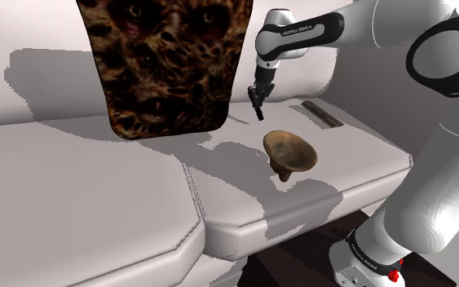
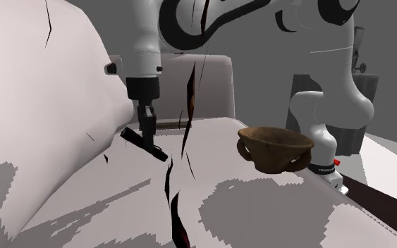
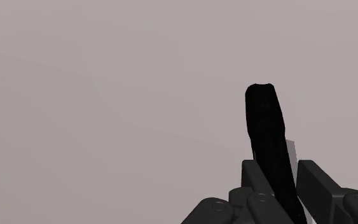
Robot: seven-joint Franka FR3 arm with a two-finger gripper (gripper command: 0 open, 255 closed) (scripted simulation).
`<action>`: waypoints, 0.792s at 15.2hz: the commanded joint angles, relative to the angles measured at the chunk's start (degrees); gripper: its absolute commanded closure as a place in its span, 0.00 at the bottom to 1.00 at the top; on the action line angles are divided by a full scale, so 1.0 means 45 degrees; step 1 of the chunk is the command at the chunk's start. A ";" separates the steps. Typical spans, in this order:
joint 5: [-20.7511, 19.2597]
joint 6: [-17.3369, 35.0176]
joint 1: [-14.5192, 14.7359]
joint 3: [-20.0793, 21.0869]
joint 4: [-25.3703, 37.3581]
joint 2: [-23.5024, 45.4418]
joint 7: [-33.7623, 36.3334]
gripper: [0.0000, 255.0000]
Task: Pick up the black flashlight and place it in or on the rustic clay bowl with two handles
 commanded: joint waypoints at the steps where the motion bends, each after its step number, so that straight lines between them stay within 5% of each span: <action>1: -0.0015 -0.0329 -0.0003 -0.0007 0.0235 -0.0090 0.0000 1.00; 12: -0.0059 -0.2136 -0.0003 -0.0017 0.1774 -0.0361 0.0023 1.00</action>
